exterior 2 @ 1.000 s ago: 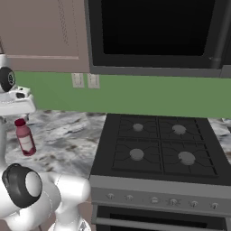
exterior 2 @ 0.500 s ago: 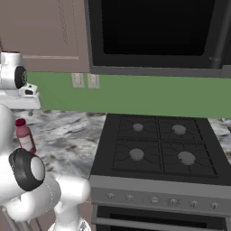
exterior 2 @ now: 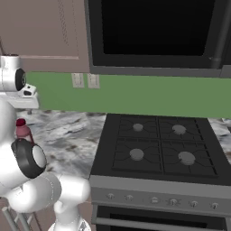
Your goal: There is a wine glass and glass cup on the dining counter. Place the wine bottle next to the wine glass and the juice bottle next to the glass cup.
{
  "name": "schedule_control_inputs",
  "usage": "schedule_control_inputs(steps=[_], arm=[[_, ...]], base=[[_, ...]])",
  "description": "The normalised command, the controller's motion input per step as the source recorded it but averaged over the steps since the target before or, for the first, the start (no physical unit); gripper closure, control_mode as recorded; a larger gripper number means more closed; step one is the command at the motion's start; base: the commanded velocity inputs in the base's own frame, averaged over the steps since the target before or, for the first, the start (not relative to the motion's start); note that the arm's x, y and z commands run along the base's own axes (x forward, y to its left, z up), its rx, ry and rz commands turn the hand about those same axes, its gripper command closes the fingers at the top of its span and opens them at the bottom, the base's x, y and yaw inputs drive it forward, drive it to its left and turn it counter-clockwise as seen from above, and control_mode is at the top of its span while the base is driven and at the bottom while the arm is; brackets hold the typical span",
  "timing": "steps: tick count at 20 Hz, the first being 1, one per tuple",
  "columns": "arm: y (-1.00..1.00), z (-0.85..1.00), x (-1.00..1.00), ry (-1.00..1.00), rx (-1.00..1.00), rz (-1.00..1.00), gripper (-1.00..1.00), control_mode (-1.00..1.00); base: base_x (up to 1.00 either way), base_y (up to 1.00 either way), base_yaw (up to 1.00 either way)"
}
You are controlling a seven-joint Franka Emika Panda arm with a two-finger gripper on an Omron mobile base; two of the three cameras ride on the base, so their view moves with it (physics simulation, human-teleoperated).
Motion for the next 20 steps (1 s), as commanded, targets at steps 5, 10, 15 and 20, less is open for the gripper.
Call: schedule_control_inputs(steps=[5, 10, 15, 20], arm=[[0.24, -0.11, 0.31, -0.04, 0.0, -0.06, -1.0, -1.0], [0.25, -0.16, 0.22, -0.07, 0.0, -0.06, -1.0, -1.0], [0.26, -0.21, 0.07, -0.1, 0.0, -0.05, -1.0, -1.0], [0.21, -0.2, 0.06, -0.06, 0.0, -0.06, -1.0, -1.0]], base=[[0.0, 0.0, 0.0], [0.0, 0.0, 0.0], [0.0, 0.0, 0.0], [0.0, 0.0, 0.0]])
